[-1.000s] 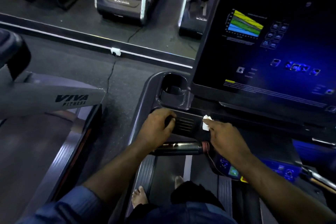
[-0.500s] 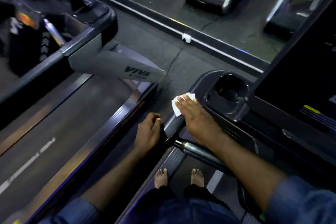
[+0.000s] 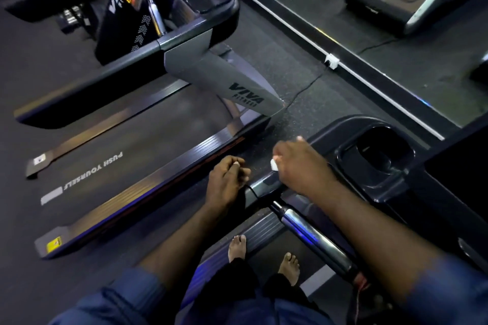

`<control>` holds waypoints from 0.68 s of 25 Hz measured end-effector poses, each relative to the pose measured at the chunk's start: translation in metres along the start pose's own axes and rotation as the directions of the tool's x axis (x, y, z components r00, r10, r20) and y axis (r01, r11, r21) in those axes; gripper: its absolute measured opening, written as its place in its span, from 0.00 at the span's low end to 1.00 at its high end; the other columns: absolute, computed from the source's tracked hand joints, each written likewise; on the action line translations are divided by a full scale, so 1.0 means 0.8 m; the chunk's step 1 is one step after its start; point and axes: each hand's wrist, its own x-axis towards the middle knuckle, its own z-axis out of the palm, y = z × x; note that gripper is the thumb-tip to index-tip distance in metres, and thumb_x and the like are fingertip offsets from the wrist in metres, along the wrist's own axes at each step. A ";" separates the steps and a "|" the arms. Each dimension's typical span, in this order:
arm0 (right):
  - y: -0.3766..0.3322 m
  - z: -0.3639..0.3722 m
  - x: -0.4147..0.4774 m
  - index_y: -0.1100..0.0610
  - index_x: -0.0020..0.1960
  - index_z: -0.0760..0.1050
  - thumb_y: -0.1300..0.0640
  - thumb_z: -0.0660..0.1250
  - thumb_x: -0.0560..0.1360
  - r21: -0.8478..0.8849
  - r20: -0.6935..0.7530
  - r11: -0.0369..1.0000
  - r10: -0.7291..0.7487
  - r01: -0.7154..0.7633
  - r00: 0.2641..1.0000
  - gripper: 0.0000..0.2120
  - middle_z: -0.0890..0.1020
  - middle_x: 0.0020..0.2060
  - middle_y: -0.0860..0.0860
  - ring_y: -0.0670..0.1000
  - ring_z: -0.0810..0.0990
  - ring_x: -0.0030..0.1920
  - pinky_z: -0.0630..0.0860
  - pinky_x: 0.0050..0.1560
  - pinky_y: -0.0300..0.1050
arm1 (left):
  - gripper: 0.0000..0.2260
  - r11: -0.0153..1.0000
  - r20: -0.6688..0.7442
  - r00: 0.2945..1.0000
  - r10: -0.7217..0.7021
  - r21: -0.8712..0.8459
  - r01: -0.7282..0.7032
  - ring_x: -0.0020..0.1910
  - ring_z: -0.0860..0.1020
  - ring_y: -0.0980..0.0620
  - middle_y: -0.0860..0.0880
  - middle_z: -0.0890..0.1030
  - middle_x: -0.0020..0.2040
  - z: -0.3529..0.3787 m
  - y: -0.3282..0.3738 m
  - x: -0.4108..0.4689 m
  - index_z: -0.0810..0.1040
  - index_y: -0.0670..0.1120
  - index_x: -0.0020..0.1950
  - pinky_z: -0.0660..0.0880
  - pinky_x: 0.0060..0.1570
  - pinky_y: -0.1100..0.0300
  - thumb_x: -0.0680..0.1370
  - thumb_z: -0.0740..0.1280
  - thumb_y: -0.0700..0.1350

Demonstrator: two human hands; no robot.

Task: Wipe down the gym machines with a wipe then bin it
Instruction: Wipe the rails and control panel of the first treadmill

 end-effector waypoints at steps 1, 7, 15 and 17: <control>-0.020 0.006 0.013 0.54 0.45 0.79 0.58 0.60 0.76 -0.037 0.046 0.993 -0.109 0.111 0.993 0.09 0.80 0.40 0.53 0.59 0.80 0.43 0.74 0.63 0.59 | 0.09 1.000 -0.018 1.000 0.017 0.004 -0.017 0.44 0.83 0.45 0.43 0.87 0.46 0.000 -0.001 0.000 0.80 0.50 0.53 0.81 0.49 0.47 0.85 0.60 0.45; -0.032 0.024 -0.059 0.57 0.68 0.78 0.56 0.62 0.80 -0.023 -0.057 0.962 -0.272 0.271 0.961 0.18 0.80 0.64 0.52 0.55 0.76 0.67 0.66 0.74 0.62 | 0.09 1.000 -0.001 1.000 0.013 -0.002 -0.013 0.45 0.82 0.47 0.43 0.87 0.47 -0.005 -0.006 0.009 0.80 0.48 0.54 0.79 0.48 0.50 0.87 0.60 0.43; -0.071 0.006 0.001 0.51 0.56 0.81 0.48 0.56 0.83 -0.278 0.224 0.960 0.101 -0.035 0.969 0.16 0.83 0.51 0.52 0.55 0.79 0.57 0.48 0.79 0.68 | 0.11 0.999 0.110 0.994 -0.027 -0.036 0.031 0.46 0.82 0.47 0.45 0.86 0.47 -0.001 -0.011 0.023 0.81 0.50 0.52 0.79 0.46 0.53 0.86 0.61 0.50; -0.092 0.016 -0.048 0.51 0.72 0.74 0.47 0.52 0.86 -0.117 0.167 0.993 0.037 -0.018 0.985 0.20 0.78 0.67 0.50 0.53 0.71 0.73 0.50 0.81 0.63 | 0.13 0.999 0.176 0.984 -0.033 0.021 0.030 0.51 0.84 0.47 0.49 0.87 0.50 0.002 -0.011 0.028 0.82 0.55 0.52 0.80 0.57 0.45 0.82 0.61 0.59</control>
